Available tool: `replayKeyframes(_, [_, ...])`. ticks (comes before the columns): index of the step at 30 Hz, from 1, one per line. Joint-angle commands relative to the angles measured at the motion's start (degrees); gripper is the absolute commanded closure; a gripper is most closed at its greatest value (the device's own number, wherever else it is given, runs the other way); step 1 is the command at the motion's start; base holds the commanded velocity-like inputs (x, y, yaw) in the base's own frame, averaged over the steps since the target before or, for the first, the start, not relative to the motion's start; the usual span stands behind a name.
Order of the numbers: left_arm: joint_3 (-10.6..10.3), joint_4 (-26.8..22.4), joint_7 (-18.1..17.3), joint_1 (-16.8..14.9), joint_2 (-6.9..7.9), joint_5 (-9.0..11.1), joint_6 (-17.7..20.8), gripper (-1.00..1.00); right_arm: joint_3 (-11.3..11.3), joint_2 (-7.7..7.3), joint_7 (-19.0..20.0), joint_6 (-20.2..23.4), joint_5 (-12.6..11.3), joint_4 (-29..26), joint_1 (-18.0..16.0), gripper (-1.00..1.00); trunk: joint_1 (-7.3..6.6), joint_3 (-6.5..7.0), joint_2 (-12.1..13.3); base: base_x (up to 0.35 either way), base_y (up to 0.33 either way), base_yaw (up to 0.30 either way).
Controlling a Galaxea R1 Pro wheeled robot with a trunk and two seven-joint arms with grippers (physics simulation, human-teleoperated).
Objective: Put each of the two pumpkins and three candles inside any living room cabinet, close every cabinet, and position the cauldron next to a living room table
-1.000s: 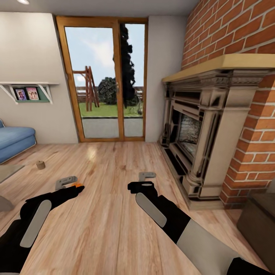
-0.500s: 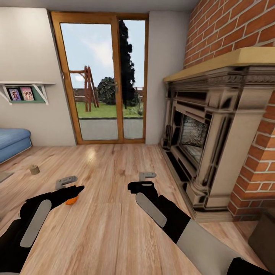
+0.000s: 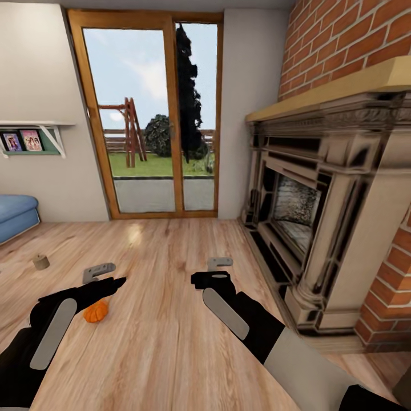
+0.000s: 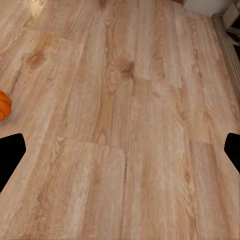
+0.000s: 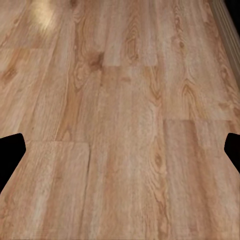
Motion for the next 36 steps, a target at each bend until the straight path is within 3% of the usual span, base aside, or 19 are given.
replayKeyframes(1, [0.0,-0.06,0.48,-0.04,0.01,0.62,0.21,-1.0,0.11,-0.01,-0.44,0.18,-0.33,-0.05,-0.07,-1.0,0.03,-0.07,-0.03,0.336,0.0,0.0])
replayKeyframes(11, [0.0,-0.06,0.48,-0.02,0.01,0.61,0.21,-1.0,0.19,-0.01,-0.39,0.18,-0.33,-0.23,-0.08,-1.0,0.03,-0.07,-0.03,0.325,0.072,0.007])
replayKeyframes(23, [0.0,-0.06,0.48,-0.04,0.01,0.6,0.21,-1.0,0.09,-0.01,-0.37,0.26,-0.33,-0.28,-0.08,-1.0,0.03,-0.31,-0.03,0.307,0.126,0.147])
replayKeyframes(36, [0.0,-0.13,0.48,-0.04,0.01,0.62,0.21,-1.0,0.02,0.02,-0.35,0.4,-0.65,-0.2,-0.12,-1.0,0.03,-1.32,-0.03,0.336,0.008,0.008])
